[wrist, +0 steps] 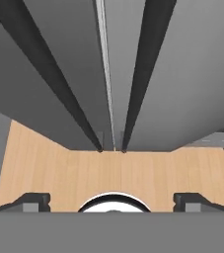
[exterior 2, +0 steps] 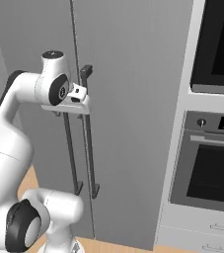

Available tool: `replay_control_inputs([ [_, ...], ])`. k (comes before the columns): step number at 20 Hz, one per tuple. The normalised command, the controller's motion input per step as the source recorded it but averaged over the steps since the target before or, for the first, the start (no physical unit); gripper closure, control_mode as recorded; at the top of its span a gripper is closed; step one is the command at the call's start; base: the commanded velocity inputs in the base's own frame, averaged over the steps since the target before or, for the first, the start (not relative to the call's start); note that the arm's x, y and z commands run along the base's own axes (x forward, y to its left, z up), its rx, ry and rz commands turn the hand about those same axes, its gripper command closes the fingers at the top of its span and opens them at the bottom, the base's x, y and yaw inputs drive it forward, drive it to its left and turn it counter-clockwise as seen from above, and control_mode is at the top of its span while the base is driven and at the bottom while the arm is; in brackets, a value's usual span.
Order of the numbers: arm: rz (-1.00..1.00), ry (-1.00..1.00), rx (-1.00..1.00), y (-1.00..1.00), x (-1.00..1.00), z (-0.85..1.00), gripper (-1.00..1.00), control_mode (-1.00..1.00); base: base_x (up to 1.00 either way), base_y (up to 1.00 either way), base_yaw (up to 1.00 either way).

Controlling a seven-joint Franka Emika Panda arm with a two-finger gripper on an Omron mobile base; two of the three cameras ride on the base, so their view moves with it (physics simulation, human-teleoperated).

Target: Take the strawberry from the fridge and place it on top of the pancake, located on the dining counter.

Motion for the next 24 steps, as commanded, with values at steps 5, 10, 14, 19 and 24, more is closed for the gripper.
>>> replay_control_inputs([
  [5,0.0,0.0,0.0,0.0,0.0,0.0,-1.0,1.0,-0.69,0.0,0.0],
  [10,0.0,0.0,0.0,0.01,0.0,-0.02,-1.0,-1.0,-0.17,0.0,0.0],
  [14,0.0,-0.14,0.0,0.0,0.43,-0.2,-1.0,-1.0,0.0,0.0,0.0],
  [19,0.0,-0.13,0.0,-0.1,0.57,-0.03,-1.0,-1.0,0.0,0.0,0.0],
  [24,-0.04,-0.18,0.0,0.0,0.83,0.0,-1.0,-1.0,0.0,0.0,0.0],
])
